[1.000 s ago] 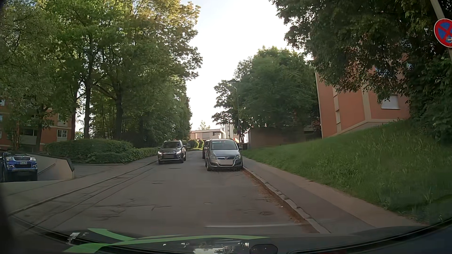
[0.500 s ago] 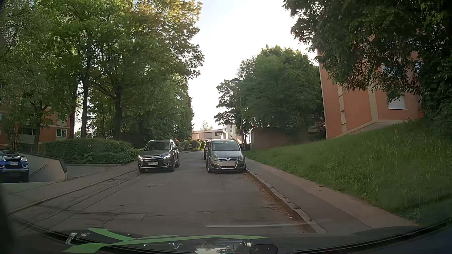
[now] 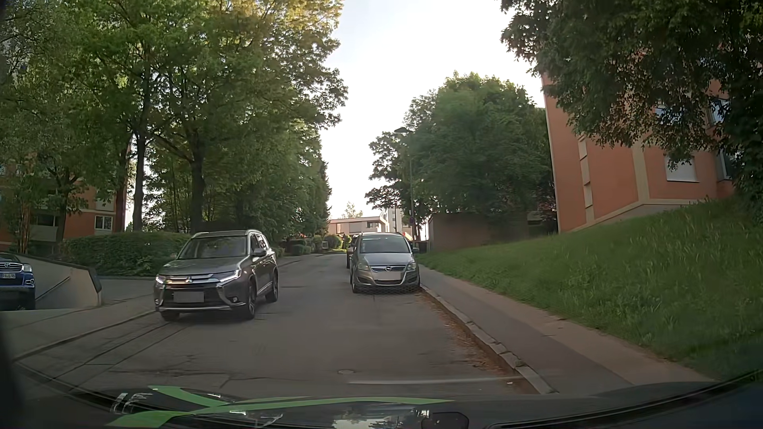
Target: Follow the waypoints while adhering to traffic rules and regulations
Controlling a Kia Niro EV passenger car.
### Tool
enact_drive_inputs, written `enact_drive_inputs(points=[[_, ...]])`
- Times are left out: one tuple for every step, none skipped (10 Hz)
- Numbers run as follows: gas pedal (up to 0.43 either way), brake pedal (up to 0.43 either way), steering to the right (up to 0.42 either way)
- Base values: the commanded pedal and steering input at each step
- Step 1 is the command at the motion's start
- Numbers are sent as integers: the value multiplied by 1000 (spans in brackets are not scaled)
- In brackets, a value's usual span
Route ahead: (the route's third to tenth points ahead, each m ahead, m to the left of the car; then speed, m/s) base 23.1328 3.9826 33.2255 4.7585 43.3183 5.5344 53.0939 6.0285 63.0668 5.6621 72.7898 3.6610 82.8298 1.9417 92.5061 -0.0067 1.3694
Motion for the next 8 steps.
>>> enact_drive_inputs(points=[[130, 0, -80], [130, 0, -88], [130, 0, -106], [138, 0, -133], [138, 0, -156], [169, 0, -188], [197, 0, -217], [240, 0, -234]])
